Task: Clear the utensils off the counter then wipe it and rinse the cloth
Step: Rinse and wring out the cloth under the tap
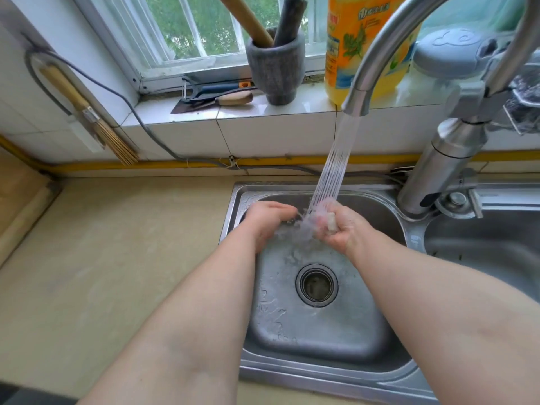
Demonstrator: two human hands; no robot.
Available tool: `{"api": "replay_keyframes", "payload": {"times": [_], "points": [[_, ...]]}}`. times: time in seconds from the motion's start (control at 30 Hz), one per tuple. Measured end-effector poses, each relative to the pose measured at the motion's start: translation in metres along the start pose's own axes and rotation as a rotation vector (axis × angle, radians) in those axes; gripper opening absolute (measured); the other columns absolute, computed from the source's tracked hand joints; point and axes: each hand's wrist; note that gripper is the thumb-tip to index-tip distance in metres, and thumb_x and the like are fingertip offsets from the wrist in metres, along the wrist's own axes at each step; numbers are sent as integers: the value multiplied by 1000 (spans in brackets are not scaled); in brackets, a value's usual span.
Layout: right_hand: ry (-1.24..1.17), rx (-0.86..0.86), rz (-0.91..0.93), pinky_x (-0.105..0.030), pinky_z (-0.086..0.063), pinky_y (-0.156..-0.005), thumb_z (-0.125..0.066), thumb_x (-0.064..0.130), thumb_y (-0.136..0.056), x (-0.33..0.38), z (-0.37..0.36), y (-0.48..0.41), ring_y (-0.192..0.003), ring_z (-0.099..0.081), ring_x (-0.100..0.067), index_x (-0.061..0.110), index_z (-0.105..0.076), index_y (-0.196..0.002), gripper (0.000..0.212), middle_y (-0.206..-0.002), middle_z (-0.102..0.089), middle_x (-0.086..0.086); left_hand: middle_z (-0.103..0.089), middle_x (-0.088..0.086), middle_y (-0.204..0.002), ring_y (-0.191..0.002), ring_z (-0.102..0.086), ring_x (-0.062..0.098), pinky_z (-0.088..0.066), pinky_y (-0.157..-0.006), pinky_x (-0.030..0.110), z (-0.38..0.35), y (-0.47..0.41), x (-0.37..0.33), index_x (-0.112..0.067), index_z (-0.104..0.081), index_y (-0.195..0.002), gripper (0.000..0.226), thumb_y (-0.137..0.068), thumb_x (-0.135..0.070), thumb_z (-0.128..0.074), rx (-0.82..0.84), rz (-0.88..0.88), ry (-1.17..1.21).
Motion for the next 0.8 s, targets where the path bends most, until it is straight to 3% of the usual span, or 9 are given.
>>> {"api": "replay_keyframes", "payload": {"times": [0.07, 0.13, 0.2, 0.33, 0.53, 0.57, 0.63, 0.7, 0.8], "points": [[107, -129, 73, -12, -28, -27, -55, 28, -96, 5, 3, 3, -31, -39, -3, 18, -61, -81, 20, -59, -58, -1, -64, -1, -86, -74, -55, 12, -42, -66, 20, 9, -8, 7, -18, -72, -95, 10, -85, -16, -70, -295, 62, 178], [260, -201, 127, -13, -24, -27, -56, 39, -94, 9, 4, 8, -31, -34, -2, 21, -62, -87, 20, -56, -53, 3, -60, 0, -80, -68, -51, 15, -43, -66, 22, 11, -10, 12, -19, -69, -89, 5, -85, -17, -68, -367, 108, 185], [374, -229, 146, -14, -21, -29, -54, 43, -95, 11, 1, 14, -33, -30, -4, 20, -61, -85, 25, -53, -46, 5, -57, 0, -75, -62, -47, 14, -41, -61, 22, 7, -7, 13, -20, -67, -88, 3, -86, -18, -67, -283, 131, 134], [485, -310, 203, -13, -20, -31, -45, 16, -92, 7, -14, 22, -27, -26, -7, 16, -55, -71, 23, -48, -38, 4, -58, 2, -76, -56, -45, 12, -38, -54, 24, -12, 1, 8, -14, -65, -93, 5, -91, -13, -61, -83, 133, 138], [379, -343, 169, -15, -29, -31, -43, 18, -90, -4, -11, 26, -24, -33, -9, 15, -55, -67, 26, -41, -45, 0, -66, 6, -102, -92, -62, 21, -52, -79, 36, -34, 17, 5, -10, -62, -101, 28, -99, -35, -50, 162, 222, 230], [279, -250, 103, -19, -38, -35, -42, 24, -94, -4, -10, 30, -29, -41, -12, 14, -56, -69, 31, -45, -48, -2, -66, 9, -109, -100, -63, 25, -52, -86, 40, -37, 16, 6, -9, -61, -108, 39, -100, -43, -46, 191, 247, 301], [215, 9, -37, -35, -54, -70, -30, 53, -98, -1, -7, 40, -66, -63, -24, 6, -65, -93, 59, -69, -64, -12, -67, 13, -109, -101, -63, 30, -50, -94, 47, -45, 15, 9, -11, -63, -115, 53, -98, -55, -39, 229, 289, 463], [246, 167, -97, -45, -39, -102, -13, 68, -93, 4, 2, 43, -107, -56, -31, -1, -51, -131, 88, -110, -62, -19, -68, 17, -103, -93, -63, 32, -50, -93, 52, -53, 14, 10, -10, -64, -114, 49, -99, -50, -40, 190, 296, 608], [261, 27, -37, -45, -22, -114, -15, 54, -100, 19, 17, 50, -141, -32, -31, 6, -37, -145, 69, -150, -39, -13, -65, 19, -95, -79, -62, 29, -55, -74, 47, -65, 12, 10, -7, -62, -107, 34, -105, -28, -35, 57, 284, 805]]}}
Point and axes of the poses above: each hand's wrist, its own y-axis away from the middle knuckle, its own z-axis out of the back of the hand, x = y × z
